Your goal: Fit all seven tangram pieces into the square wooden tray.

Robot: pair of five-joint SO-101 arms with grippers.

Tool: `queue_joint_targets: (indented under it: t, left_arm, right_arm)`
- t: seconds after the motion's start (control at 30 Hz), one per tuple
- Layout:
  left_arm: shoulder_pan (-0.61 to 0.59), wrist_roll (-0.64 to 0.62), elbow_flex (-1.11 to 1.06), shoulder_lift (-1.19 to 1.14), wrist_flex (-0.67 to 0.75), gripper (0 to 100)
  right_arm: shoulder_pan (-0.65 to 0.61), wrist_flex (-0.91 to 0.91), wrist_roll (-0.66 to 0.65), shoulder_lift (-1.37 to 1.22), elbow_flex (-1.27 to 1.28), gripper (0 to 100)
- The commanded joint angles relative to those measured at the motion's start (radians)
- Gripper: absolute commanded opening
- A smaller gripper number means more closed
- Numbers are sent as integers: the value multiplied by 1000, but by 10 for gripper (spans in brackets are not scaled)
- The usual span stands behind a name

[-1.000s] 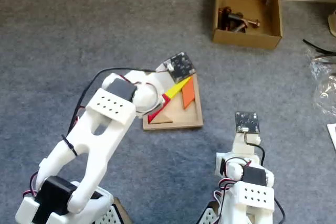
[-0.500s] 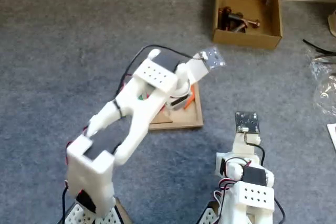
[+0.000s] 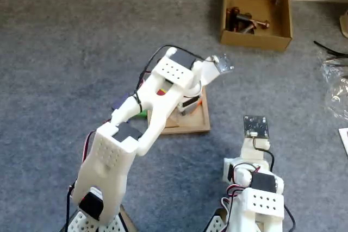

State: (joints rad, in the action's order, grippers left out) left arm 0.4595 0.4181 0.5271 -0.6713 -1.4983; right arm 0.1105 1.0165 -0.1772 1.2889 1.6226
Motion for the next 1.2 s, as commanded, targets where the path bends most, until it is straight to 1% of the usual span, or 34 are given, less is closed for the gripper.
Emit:
queue_joint_targets:
  t: [0.0,0.13,0.4,0.47,0.6,0.77,1.0,1.17]
  left_arm:
    - [16,-11,61,22,-6,99]
    - [13,-12,61,22,-5,112]
    - [-42,-14,64,21,15,114]
    - [-41,-14,64,22,15,143]
    - [-42,-66,65,25,57,175]
    - [-41,-68,65,25,61,176]
    - [-70,-66,65,27,54,175]
    - [-84,-66,64,27,-11,171]
  right_arm:
    - [38,16,3,1,31,5]
    - [38,16,3,1,31,5]
    - [39,16,3,1,31,5]
    - [39,16,3,1,31,5]
    - [39,16,3,1,31,5]
    - [39,16,3,1,31,5]
    - [39,16,3,1,31,5]
    - [39,16,3,1,31,5]
